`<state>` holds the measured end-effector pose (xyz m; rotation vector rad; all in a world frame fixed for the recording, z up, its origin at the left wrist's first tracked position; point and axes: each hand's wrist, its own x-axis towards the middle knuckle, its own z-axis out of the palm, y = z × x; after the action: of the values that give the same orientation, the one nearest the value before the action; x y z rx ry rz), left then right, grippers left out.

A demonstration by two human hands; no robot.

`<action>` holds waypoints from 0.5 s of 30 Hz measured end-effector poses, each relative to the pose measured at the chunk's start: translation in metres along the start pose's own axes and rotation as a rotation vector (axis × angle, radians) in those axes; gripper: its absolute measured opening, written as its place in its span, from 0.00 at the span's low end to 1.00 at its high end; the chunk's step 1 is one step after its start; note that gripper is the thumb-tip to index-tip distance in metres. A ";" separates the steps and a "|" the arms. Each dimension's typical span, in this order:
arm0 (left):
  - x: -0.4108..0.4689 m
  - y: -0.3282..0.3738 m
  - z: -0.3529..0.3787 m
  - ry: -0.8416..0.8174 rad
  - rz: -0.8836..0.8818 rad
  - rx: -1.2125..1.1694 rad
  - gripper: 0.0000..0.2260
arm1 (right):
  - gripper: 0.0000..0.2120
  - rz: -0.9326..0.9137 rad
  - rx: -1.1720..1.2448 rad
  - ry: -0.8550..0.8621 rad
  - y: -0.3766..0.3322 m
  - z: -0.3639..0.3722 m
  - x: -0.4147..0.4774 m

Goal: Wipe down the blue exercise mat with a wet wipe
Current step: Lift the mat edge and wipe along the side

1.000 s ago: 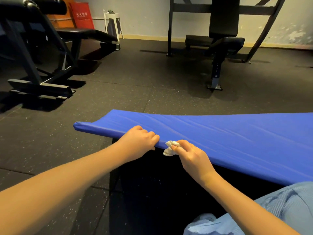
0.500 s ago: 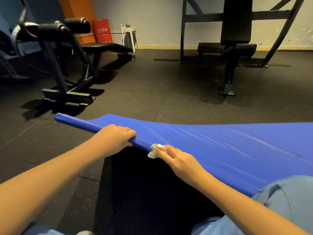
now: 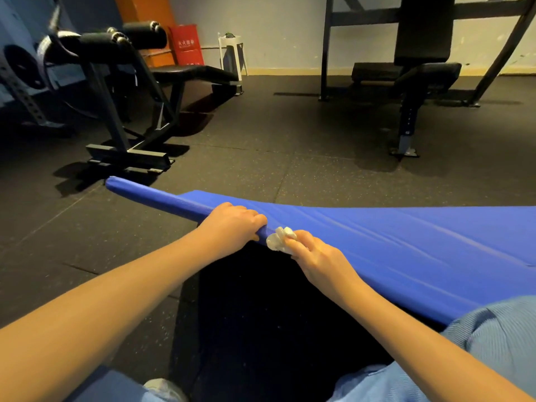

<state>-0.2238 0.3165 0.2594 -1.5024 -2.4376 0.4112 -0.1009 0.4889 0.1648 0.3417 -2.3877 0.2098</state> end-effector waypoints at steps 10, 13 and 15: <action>0.007 -0.001 -0.002 -0.061 -0.088 -0.034 0.07 | 0.08 -0.060 -0.165 0.203 0.012 -0.003 -0.021; 0.009 0.000 -0.003 -0.053 -0.094 -0.055 0.08 | 0.11 -0.032 -0.236 0.272 0.006 -0.005 -0.015; 0.010 0.001 -0.005 -0.042 -0.089 -0.065 0.08 | 0.05 -0.019 -0.272 0.264 0.007 -0.005 -0.013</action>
<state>-0.2253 0.3264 0.2639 -1.4171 -2.5623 0.3527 -0.0907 0.4990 0.1594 0.1951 -2.1169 -0.0762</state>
